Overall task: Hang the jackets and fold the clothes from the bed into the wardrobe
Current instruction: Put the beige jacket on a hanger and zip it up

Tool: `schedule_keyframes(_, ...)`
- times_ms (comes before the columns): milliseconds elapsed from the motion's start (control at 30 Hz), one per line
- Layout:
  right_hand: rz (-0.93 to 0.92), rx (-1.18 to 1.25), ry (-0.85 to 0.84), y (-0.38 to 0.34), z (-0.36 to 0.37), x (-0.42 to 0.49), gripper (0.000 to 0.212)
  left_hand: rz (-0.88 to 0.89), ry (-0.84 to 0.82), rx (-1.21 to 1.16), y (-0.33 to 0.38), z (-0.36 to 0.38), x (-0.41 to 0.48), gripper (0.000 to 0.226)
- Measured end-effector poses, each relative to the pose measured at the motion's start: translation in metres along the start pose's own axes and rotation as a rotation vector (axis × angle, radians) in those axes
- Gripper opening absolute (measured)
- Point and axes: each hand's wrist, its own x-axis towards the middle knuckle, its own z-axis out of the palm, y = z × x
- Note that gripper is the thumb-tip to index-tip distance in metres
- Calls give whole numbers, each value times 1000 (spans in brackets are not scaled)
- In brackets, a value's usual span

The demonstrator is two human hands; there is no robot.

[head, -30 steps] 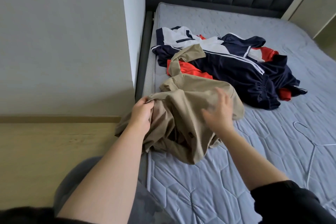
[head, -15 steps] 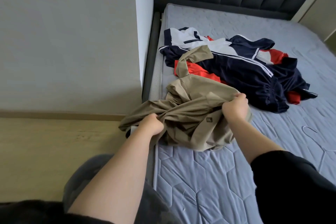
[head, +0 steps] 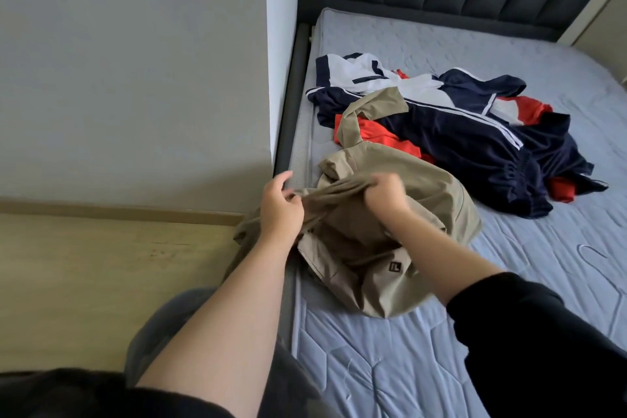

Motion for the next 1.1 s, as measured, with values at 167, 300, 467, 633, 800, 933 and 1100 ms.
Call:
schedule_keyframes(167,553,491,639,26,-83,50,33,-19,-48,262,-13,6,-1,56)
schedule_keyframes(300,481,445,740,48,-85,31,61,-465,-245,345,-24,14,-2,53)
schedule_keyframes(467,-54,44,160,36,-24,-10,5,-612,-353,70,-18,19,0,42)
schedule_keyframes(633,-104,-385,-540,33,26,-26,88,-632,-375,-239,-17,18,0,60)
schedule_keyframes(800,-152,-539,-386,41,33,-26,26,-468,-378,-286,-16,16,-1,61)
schedule_keyframes(933,55,-11,-122,35,14,-16,20,-292,-299,255,-25,16,-1,69)
schedule_keyframes(1100,271,457,-48,19,-8,-10,30,-199,-570,543,-32,23,-11,61)
